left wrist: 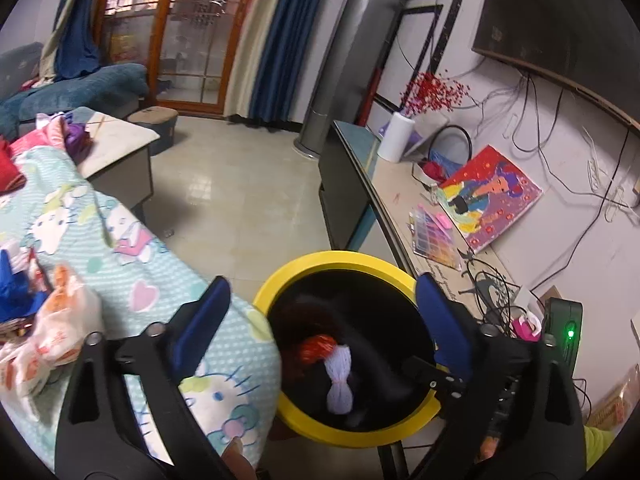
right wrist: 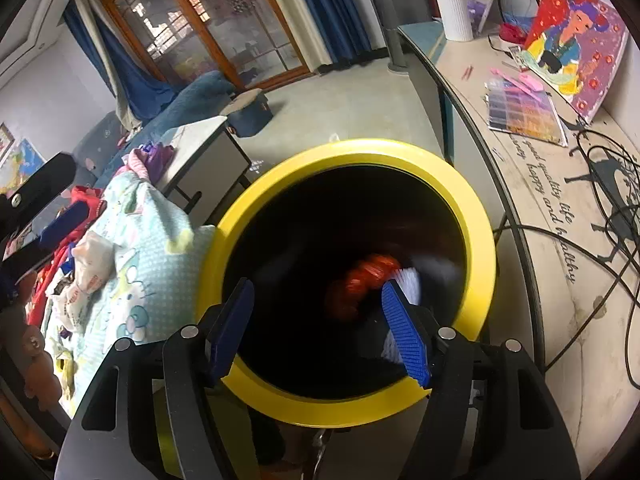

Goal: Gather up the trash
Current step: 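Move both open tools back over the trash on the bedspread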

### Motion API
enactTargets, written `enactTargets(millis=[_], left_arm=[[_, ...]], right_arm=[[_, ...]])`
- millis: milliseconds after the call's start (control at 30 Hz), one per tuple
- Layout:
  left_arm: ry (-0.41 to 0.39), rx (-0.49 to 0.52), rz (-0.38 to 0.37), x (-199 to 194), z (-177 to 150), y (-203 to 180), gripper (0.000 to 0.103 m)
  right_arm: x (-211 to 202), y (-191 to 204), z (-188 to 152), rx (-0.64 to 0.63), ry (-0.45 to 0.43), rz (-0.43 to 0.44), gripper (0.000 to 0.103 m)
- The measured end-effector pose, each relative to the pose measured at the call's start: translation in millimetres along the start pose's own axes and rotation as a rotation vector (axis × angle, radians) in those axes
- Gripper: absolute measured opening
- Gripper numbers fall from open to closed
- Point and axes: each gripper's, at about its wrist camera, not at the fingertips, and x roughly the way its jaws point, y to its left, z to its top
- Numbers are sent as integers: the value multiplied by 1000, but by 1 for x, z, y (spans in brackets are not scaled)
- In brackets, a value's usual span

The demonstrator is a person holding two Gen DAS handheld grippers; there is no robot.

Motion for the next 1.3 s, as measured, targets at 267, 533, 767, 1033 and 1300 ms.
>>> enactTargets(millis=[267,533,767,1033,1300], left_arm=[[-55,-35,89,-43,-5,27,92],[-128,-82,165,-87,-5,56,92],[-184,-111,224,-118,-5,74,92],[-227,-154,275,-143,-10,99,92],[-250,-202,337,-165,-22,128,92]], right_arm=[[-14,33,3,-65,-32,43,65],[-37,73,8,-149,-93,76,81],[-52,105,8,-208,-124,103,82],[-54,147,1,-304,-110,139,82],[-50,190,-6,-385,-94,187,82]])
